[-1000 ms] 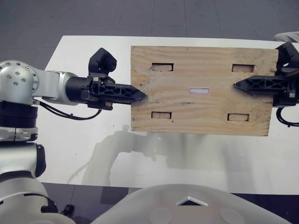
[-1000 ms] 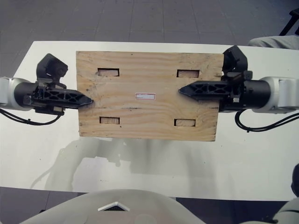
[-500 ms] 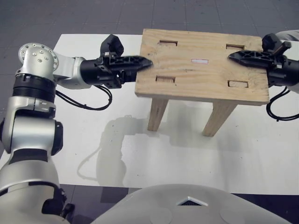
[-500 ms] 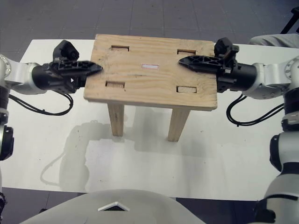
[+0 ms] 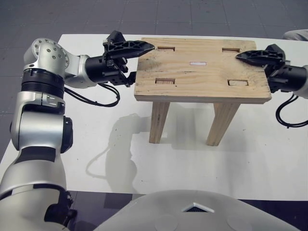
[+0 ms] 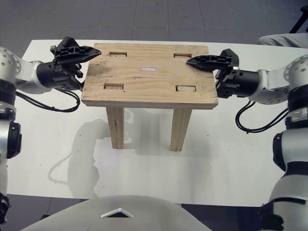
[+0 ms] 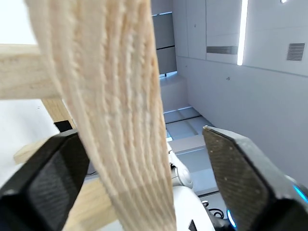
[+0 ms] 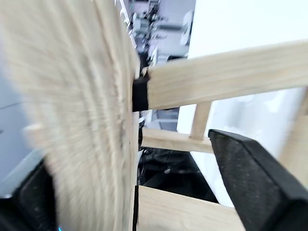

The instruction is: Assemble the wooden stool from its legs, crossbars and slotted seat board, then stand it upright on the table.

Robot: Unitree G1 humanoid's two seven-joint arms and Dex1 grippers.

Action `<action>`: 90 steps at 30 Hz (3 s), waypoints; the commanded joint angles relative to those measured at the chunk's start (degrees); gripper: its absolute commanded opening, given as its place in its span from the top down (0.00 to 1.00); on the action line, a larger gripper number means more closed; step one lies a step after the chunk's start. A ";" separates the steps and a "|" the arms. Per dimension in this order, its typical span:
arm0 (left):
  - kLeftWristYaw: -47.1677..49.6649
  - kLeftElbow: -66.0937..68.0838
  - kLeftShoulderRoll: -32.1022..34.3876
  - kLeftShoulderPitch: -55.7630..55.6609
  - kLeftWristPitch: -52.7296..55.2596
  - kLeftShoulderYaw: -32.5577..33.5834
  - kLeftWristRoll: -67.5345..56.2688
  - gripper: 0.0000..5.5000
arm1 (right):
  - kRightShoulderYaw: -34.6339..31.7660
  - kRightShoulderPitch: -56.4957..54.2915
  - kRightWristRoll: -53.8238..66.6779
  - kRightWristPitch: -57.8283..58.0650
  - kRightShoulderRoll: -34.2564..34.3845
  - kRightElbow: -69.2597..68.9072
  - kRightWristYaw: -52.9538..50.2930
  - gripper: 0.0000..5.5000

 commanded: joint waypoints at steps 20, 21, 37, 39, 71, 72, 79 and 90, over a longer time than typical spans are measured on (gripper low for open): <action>-22.00 -10.97 15.42 8.48 -18.27 -4.07 22.56 0.01 | -10.24 2.51 -28.81 -2.28 -11.70 -10.84 22.56 0.00; -22.01 -11.01 15.62 8.57 -18.49 -3.91 22.37 0.01 | -10.84 2.45 -29.56 -2.37 -11.55 -10.85 23.30 0.00; 42.73 -40.10 -9.81 25.76 -47.74 40.36 24.60 0.01 | -40.25 1.84 -41.12 -44.21 20.71 -64.89 -42.17 0.00; 48.66 -46.48 -13.98 28.56 -49.81 39.65 26.09 0.01 | -40.42 -0.63 -39.80 -43.77 23.87 -70.37 -46.93 0.00; 63.37 -62.35 -26.22 38.89 -52.26 30.97 30.58 0.01 | -38.71 7.93 -30.96 -34.57 27.83 -74.56 -54.28 0.00; 63.45 -62.49 -26.18 39.03 -52.42 30.93 30.85 0.01 | -39.77 6.64 -30.96 -34.87 27.20 -73.96 -54.25 0.00; 63.87 -59.37 -24.11 38.72 -57.49 31.09 37.82 0.01 | -45.16 13.62 -41.02 -43.24 21.77 -74.10 -53.18 0.00; 58.43 -30.30 -27.03 35.93 -80.89 28.86 50.23 0.01 | -39.98 41.28 -68.96 -79.66 33.73 -49.44 -50.96 0.00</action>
